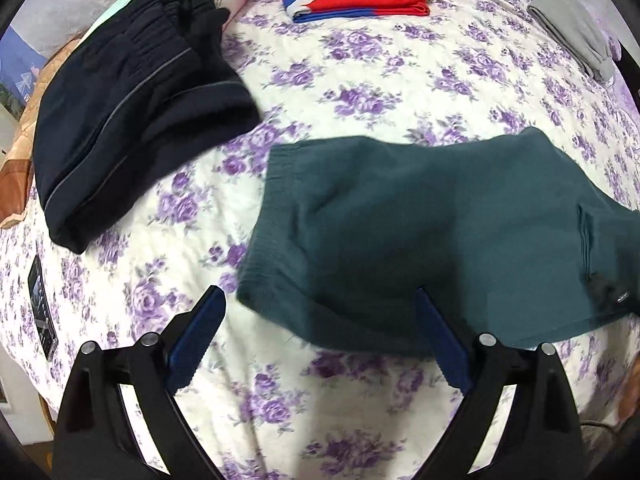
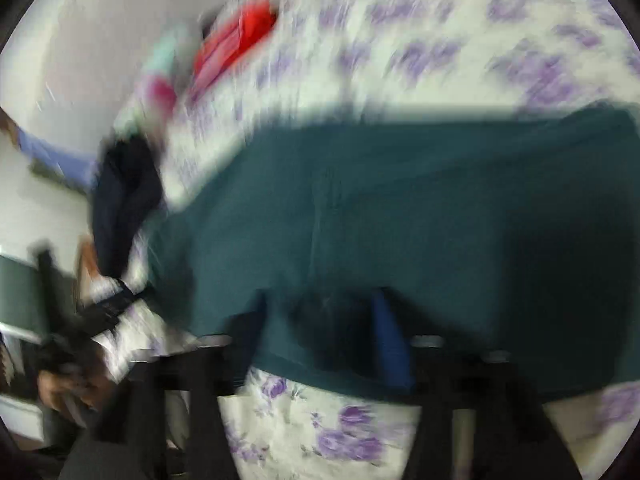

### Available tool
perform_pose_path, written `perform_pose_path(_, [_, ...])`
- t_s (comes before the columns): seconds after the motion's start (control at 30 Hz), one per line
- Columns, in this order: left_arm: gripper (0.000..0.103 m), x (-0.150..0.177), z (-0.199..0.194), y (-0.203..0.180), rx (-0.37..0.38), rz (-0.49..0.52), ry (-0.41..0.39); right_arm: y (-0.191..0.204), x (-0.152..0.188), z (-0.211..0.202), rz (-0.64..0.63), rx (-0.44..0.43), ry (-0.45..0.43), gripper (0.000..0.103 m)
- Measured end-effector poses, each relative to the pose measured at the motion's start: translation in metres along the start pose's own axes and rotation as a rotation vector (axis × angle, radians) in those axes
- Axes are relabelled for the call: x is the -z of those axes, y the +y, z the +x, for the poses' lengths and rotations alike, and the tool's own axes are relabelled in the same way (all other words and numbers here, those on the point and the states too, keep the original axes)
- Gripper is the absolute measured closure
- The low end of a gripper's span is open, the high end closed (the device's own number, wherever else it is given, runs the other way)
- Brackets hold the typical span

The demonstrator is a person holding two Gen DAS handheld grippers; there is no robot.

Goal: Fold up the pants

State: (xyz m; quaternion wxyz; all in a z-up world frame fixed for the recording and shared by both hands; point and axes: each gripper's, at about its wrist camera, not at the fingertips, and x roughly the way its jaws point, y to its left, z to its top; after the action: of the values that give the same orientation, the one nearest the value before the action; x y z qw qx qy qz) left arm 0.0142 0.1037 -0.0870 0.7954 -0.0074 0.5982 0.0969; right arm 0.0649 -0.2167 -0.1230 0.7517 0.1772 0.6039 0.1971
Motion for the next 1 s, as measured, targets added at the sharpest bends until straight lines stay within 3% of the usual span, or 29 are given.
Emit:
perform_pose_path(0.03, [0.011,0.003,-0.004,0.004,0.001,-0.005,0.000,0.011,0.000,-0.007,-0.049,0.005,-0.026,0.038])
perform_pose_path(0.1, [0.011,0.010,-0.006,0.009,0.006,-0.025,-0.004,0.014,-0.003,-0.025,-0.073,-0.079,-0.025,0.041])
perform_pose_path(0.17, [0.011,0.016,-0.005,0.019,0.005,-0.046,0.009,-0.002,-0.012,-0.063,-0.057,-0.071,-0.118,0.041])
perform_pose_path(0.23, [0.011,0.019,-0.001,0.025,0.000,-0.067,0.016,-0.032,-0.021,-0.095,0.005,0.025,-0.216,0.041])
perform_pose_path(0.3, [0.011,0.021,0.002,0.034,-0.010,-0.092,0.022,-0.071,-0.024,-0.114,0.098,0.148,-0.269,0.053])
perform_pose_path(0.33, [0.011,0.021,0.004,0.038,-0.016,-0.103,0.026,-0.082,-0.026,-0.115,0.110,0.204,-0.282,0.053])
perform_pose_path(0.4, [0.011,0.021,0.008,0.044,-0.040,-0.115,0.037,-0.106,-0.025,-0.104,0.117,0.337,-0.257,0.053])
perform_pose_path(0.43, [0.011,0.021,0.011,0.048,-0.051,-0.124,0.046,-0.121,-0.023,-0.082,0.150,0.384,-0.170,0.053])
perform_pose_path(0.53, [0.011,0.018,0.012,0.061,-0.046,-0.169,0.064,-0.113,-0.019,-0.086,0.146,0.368,-0.217,0.051])
perform_pose_path(0.6, [0.011,0.017,0.011,0.071,-0.039,-0.197,0.065,-0.100,-0.011,-0.099,0.140,0.335,-0.263,0.036])
perform_pose_path(0.7, [0.011,0.018,0.014,0.079,0.001,-0.209,0.086,-0.088,-0.002,-0.111,0.091,0.368,-0.287,0.029])
perform_pose_path(0.8, [0.011,0.018,0.023,0.075,0.051,-0.206,0.120,-0.084,0.005,-0.116,0.058,0.402,-0.274,0.029])
perform_pose_path(0.87, [0.022,0.016,0.029,0.068,0.063,-0.193,0.126,-0.084,0.012,-0.118,0.062,0.390,-0.262,0.029])
perform_pose_path(1.0, [0.031,0.004,0.041,0.049,0.021,-0.127,0.133,-0.078,0.014,-0.112,0.048,0.372,-0.250,0.029])
